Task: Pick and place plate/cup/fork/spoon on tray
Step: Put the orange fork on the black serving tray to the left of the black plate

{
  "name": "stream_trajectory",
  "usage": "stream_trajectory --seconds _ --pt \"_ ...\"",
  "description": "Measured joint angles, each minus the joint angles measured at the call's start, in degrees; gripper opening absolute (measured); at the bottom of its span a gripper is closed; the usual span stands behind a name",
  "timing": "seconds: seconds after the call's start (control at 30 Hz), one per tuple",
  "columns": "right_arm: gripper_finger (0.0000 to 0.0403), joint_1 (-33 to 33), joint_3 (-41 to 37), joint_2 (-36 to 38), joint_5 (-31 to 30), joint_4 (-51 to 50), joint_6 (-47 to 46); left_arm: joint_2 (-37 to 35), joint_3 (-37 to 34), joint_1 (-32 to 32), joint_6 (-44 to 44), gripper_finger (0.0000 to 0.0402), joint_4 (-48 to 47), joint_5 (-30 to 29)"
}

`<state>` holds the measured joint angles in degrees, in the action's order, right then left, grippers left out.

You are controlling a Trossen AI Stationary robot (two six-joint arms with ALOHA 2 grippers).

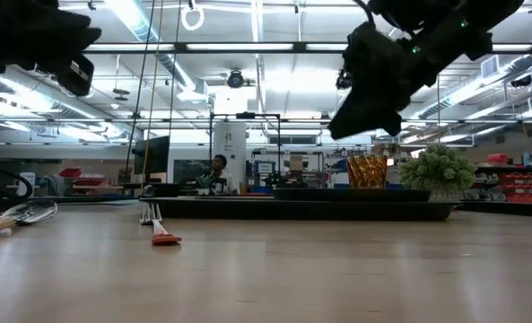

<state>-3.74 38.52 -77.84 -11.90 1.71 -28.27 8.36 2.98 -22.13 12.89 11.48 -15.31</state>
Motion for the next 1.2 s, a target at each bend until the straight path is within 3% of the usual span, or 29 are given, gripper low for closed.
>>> stream_trajectory --seconds 0.27,0.53,0.87,1.07,1.2 --pt "0.0105 -2.48 -0.04 -0.17 -7.66 -1.32 0.27 19.51 0.0 -0.12 16.1 0.008 7.71 -0.02" --pt "0.0105 -6.51 -0.04 1.83 -11.02 -0.71 3.96 35.61 1.07 -4.9 34.29 0.008 8.22 0.02" --pt "0.0105 -8.34 -0.04 1.83 -12.74 2.28 11.83 49.74 12.36 -8.33 28.38 0.008 8.18 -2.1" --pt "0.0105 -10.09 -0.04 1.83 -15.88 2.66 13.84 57.52 16.76 -11.6 25.71 0.008 8.04 5.28" --pt "0.0105 -11.81 -0.04 1.83 -14.84 2.8 15.38 62.78 19.26 -12.92 27.78 0.008 9.07 3.31"
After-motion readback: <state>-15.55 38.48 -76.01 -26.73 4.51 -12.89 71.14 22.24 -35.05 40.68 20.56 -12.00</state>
